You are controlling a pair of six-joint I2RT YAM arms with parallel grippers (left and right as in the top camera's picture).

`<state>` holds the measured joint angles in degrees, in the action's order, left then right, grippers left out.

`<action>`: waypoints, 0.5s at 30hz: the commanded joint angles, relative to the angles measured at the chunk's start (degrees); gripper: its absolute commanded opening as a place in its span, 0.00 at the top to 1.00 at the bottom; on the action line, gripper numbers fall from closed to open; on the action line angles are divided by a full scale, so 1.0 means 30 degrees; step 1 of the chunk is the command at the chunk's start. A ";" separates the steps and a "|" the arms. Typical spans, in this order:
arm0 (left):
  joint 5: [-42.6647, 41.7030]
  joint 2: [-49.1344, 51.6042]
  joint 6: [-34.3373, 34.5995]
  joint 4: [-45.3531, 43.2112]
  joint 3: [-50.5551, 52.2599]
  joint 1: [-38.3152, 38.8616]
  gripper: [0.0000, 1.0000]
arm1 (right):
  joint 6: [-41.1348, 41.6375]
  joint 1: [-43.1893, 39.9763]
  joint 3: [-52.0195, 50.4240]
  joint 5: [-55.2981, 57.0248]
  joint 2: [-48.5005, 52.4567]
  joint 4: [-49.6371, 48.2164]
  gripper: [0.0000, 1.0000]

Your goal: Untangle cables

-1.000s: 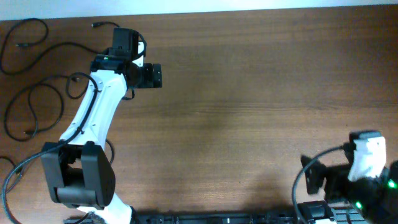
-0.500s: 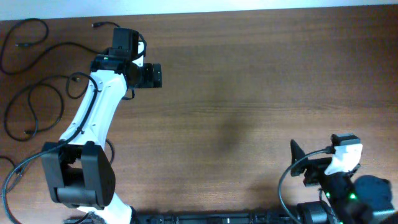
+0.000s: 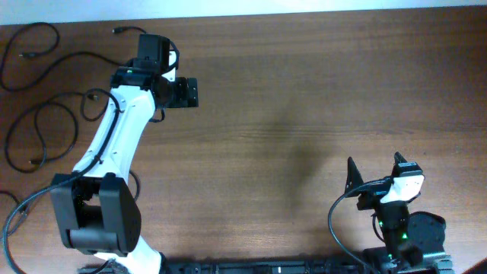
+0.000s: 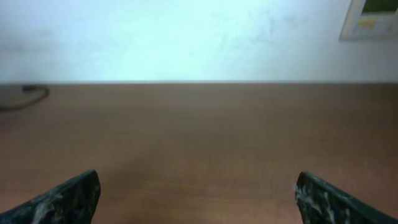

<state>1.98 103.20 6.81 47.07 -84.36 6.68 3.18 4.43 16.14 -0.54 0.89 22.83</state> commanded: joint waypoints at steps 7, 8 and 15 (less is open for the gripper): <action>0.0138 -0.0007 -0.0299 -0.0029 -0.0182 -0.0022 0.01 | 0.0007 -0.0146 -0.3534 0.0415 -0.0219 -0.4670 0.03; 0.0138 -0.0007 -0.0299 -0.0029 -0.0175 -0.0022 0.01 | 0.0007 -0.0146 -0.3708 0.0423 -0.0219 -0.4852 0.02; 0.0138 -0.0007 -0.0299 -0.0029 -0.0175 -0.0022 0.01 | 0.0007 -0.0153 -0.4707 0.0444 -0.0226 -0.5566 0.03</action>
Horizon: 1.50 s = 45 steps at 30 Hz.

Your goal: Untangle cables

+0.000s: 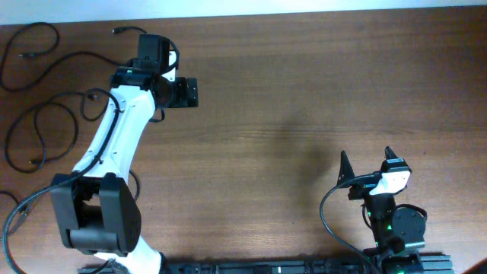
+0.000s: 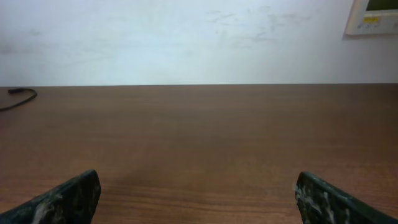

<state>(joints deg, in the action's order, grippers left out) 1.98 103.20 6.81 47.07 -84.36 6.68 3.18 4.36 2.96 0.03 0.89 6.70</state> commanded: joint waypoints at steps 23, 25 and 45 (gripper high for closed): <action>0.0138 -0.0007 -0.0299 -0.0029 -0.0175 -0.0022 0.01 | 0.0066 -0.1027 -0.0882 0.0095 -0.0226 -0.0663 0.02; 0.0138 -0.0007 -0.0299 -0.0022 -0.0182 -0.0022 0.01 | -0.0022 -0.0801 -0.0882 0.0175 -0.0226 -0.0663 0.03; 0.0138 -0.0007 -0.0299 -0.0029 -0.0175 -0.0022 0.01 | -0.0488 -0.0619 -0.0882 0.0219 -0.0211 -0.0692 0.03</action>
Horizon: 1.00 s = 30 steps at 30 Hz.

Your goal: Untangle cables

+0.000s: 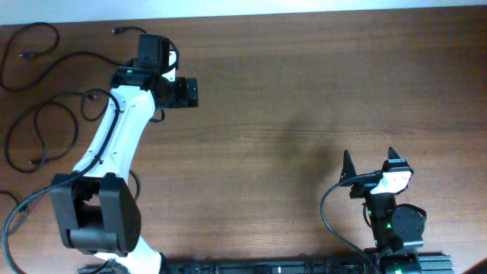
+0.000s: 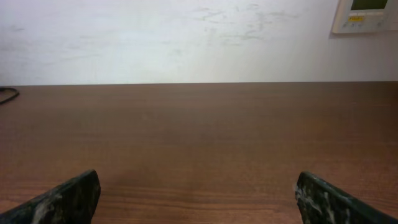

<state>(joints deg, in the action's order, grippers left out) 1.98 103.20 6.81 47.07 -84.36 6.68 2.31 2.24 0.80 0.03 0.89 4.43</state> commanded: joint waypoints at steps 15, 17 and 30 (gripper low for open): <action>0.0138 -0.0007 -0.0299 -0.0029 -0.0182 -0.0022 0.01 | -0.0197 0.0087 -0.0160 0.0219 -0.0211 0.0066 0.02; 0.0138 -0.0007 -0.0299 -0.0029 -0.0175 -0.0022 0.01 | -0.0197 0.0087 -0.0160 0.0219 -0.0211 0.0066 0.02; 0.0794 -0.7227 -0.0299 0.2688 0.4022 -0.0029 0.01 | -0.0197 0.0087 -0.0160 0.0219 -0.0211 0.0066 0.03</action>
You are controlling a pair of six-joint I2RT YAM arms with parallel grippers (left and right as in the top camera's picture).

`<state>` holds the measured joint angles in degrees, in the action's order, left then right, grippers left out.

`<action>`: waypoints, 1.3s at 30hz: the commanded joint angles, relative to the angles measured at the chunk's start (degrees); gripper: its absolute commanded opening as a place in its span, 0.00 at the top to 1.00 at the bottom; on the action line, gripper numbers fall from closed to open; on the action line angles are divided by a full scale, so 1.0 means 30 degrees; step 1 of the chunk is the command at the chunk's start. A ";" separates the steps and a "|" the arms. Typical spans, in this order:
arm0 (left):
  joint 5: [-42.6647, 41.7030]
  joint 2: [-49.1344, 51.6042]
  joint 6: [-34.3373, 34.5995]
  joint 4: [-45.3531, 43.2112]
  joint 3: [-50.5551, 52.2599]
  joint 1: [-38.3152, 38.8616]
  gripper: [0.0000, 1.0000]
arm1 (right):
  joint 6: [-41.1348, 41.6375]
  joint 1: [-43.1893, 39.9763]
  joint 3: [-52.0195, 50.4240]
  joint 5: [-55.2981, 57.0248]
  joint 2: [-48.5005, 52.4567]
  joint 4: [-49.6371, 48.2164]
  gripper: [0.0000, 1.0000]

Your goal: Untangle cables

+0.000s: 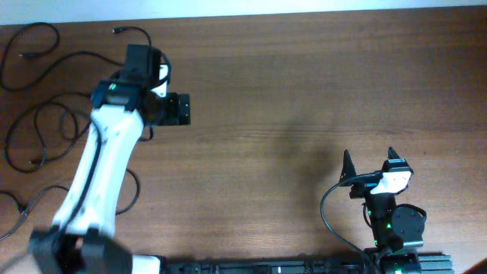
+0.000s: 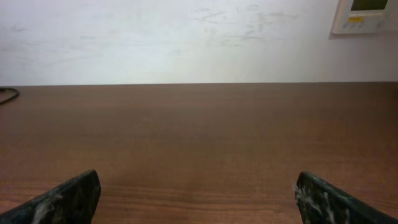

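Note:
Several black cables [image 1: 47, 129] lie in loose loops along the table's left side, one thin end [image 1: 122, 31] reaching the far edge. My left gripper [image 1: 179, 109] hovers right of them over bare wood, and its finger gap cannot be made out from above. Near the front right, my right gripper [image 1: 370, 163] stands open and empty. In the right wrist view the right gripper [image 2: 199, 202] frames only bare table, with a cable tip [image 2: 7, 93] at the far left edge.
Brown wooden table [image 1: 304, 91] with a white wall behind it. More black cable [image 1: 23, 199] curls near the left arm's base at the front left. The right arm's own black lead [image 1: 331, 213] loops beside its base.
My left arm has shifted, and its gripper now sits a little lower and further left than before. The right arm and the cables have not moved.
The right gripper stood open at the front right, then lay slightly further left with its view turned, then turned a little more and stayed. The left arm held still near the cables until its small shift now.

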<state>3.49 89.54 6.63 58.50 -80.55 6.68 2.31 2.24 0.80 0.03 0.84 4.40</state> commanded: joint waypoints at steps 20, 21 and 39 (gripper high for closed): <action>0.2229 -2.5806 -0.0393 -0.6674 1.9708 -0.0080 0.02 | -0.0197 0.0087 -0.0160 0.0219 -0.0197 0.0073 0.02; 0.2222 -2.6214 -0.0393 -0.7745 2.0582 -0.0080 0.02 | -0.0197 0.0087 -0.0160 0.0219 -0.0197 0.0073 0.02; 0.1909 -2.9755 -0.2718 -1.8229 2.6687 -0.0619 0.02 | -0.0197 0.0087 -0.0160 0.0219 -0.0197 0.0073 0.02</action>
<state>9.69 0.80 0.51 3.62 -0.89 5.17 1.72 2.28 0.78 0.19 0.64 4.43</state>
